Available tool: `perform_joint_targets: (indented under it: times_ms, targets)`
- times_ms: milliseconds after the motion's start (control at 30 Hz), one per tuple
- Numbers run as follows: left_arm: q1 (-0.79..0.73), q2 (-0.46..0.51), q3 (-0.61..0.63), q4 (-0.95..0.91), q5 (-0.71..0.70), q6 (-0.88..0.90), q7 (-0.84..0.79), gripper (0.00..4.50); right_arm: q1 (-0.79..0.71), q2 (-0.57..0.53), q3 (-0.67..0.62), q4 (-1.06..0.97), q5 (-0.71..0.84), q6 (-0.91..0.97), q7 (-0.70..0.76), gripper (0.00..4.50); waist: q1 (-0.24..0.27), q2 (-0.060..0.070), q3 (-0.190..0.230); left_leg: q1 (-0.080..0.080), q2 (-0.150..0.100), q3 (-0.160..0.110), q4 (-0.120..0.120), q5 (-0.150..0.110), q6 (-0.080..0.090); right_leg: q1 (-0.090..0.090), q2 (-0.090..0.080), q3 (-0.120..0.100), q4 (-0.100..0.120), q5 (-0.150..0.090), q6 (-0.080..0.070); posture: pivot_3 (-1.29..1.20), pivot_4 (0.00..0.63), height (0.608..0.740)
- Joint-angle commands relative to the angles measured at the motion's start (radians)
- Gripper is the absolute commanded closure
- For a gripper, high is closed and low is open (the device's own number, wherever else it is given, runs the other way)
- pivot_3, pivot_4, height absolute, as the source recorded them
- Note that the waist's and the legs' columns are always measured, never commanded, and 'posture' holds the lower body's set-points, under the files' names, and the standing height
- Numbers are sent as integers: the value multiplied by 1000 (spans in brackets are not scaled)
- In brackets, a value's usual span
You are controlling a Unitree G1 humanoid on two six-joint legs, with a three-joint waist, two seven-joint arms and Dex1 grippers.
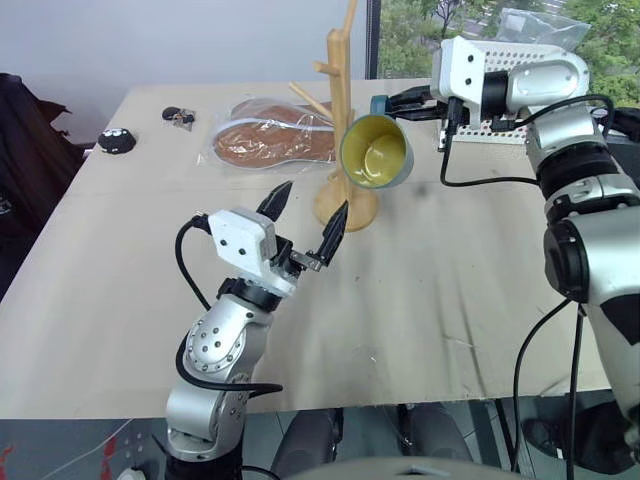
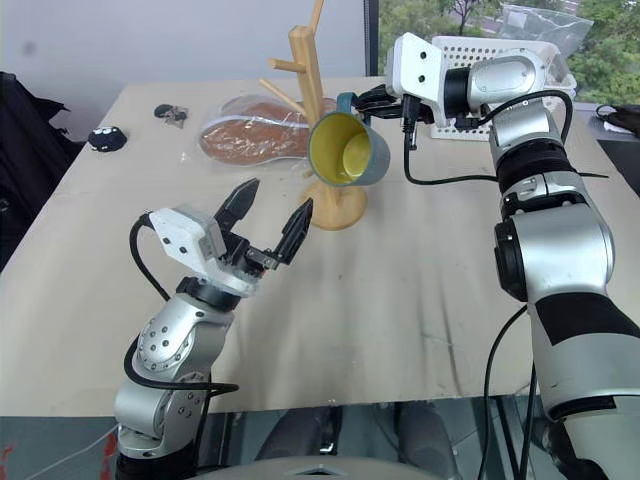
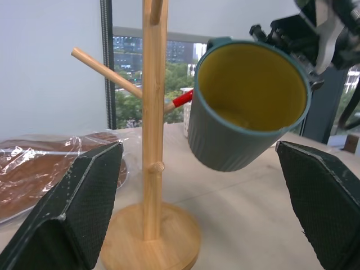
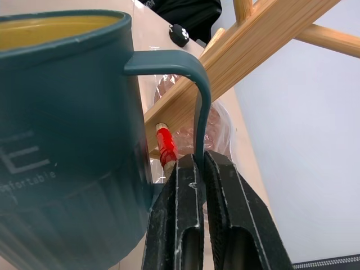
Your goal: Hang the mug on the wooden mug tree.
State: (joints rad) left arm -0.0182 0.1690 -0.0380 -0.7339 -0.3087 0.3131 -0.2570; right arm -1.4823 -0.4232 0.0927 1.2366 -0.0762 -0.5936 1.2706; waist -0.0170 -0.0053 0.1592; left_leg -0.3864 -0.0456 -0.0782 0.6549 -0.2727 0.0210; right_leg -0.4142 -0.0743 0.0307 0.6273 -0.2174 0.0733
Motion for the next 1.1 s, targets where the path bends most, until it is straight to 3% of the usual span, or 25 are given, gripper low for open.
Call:
perform_joint_targets:
  times_ms: [33,367,467,600,700,733,933,1100]
  targets:
    - [-12,-14,4,-26,-26,-39,-1,0,-49,-8,12,2,-29,-30,-20,4420,0,0,0,0,0,0,0,0,0,0,0,0,0,0,0,0,150,740]
    - [-27,-16,0,-30,-15,-37,14,0,-82,-4,16,27,-68,-31,-67,4420,0,0,0,0,0,0,0,0,0,0,0,0,0,0,0,0,150,740]
    - [-29,-17,-2,-27,-13,-38,18,0,-93,-6,20,32,-85,-23,-100,3566,0,0,0,0,0,0,0,0,0,0,0,0,0,0,0,0,150,740]
    - [-32,-18,-7,-19,-9,-42,21,0,-108,-13,21,40,-108,-16,-161,1548,0,0,0,0,0,0,0,0,0,0,0,0,0,0,0,0,150,740]
    - [-26,-17,-7,-15,-10,-48,18,0,-117,-26,19,44,-120,-6,-189,248,0,0,0,0,0,0,0,0,0,0,0,0,0,0,0,0,150,740]
    - [-25,-17,-6,-13,-11,-49,17,0,-119,-30,18,45,-121,-3,-192,33,1,0,0,0,0,0,0,0,0,0,0,0,0,0,0,0,150,740]
    - [-10,-7,2,0,-20,-65,-4,0,-127,-58,-16,47,-90,27,-186,33,0,0,0,0,0,0,0,0,0,0,0,0,0,0,0,0,150,740]
    - [61,31,10,-8,-13,-51,-27,0,-62,-111,-118,23,49,200,26,33,2,0,0,0,0,0,0,0,0,0,0,0,0,0,0,0,150,740]
